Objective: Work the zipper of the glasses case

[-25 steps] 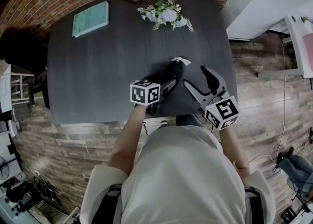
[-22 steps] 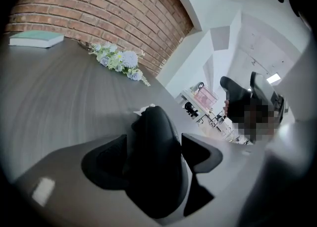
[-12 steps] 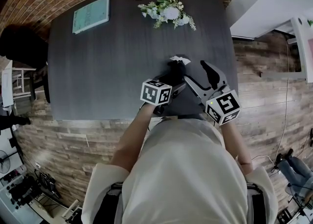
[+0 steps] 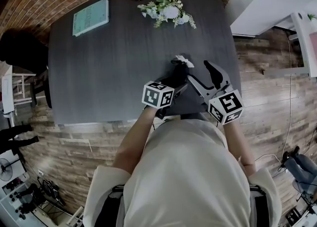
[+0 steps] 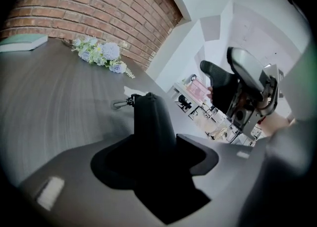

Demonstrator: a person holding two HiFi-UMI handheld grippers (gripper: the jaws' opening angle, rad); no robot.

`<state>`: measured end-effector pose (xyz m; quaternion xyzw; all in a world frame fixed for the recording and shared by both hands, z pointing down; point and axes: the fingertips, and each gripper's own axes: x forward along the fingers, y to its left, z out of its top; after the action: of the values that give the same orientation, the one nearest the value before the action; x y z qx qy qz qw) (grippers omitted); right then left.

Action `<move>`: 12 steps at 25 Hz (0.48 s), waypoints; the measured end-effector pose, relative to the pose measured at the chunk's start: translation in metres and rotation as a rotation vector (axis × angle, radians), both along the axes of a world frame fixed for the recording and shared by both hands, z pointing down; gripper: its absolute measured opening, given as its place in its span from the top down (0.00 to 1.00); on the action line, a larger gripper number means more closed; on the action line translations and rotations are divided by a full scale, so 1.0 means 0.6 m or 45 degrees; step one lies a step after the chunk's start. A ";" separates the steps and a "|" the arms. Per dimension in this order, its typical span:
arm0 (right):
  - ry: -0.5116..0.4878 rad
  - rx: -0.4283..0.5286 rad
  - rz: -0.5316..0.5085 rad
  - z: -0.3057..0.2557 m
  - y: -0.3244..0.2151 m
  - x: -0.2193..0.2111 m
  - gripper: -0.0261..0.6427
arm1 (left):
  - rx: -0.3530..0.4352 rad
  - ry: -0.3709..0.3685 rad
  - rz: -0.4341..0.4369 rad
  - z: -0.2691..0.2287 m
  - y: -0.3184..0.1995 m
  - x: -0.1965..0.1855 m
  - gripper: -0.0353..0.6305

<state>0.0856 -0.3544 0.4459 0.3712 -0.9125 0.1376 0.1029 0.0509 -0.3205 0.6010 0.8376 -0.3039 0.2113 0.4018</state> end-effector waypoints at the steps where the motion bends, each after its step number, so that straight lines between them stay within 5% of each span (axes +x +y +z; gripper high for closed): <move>1: 0.008 0.003 0.006 0.001 0.002 0.000 0.52 | 0.011 0.013 0.007 -0.009 0.004 -0.002 0.55; 12: 0.101 0.069 0.032 0.008 0.055 -0.024 0.55 | 0.195 0.156 0.091 -0.151 0.079 -0.060 0.55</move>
<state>0.0710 -0.3216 0.4504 0.3906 -0.9063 0.0993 0.1272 0.0150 -0.2730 0.5106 0.8876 -0.2639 0.1501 0.3465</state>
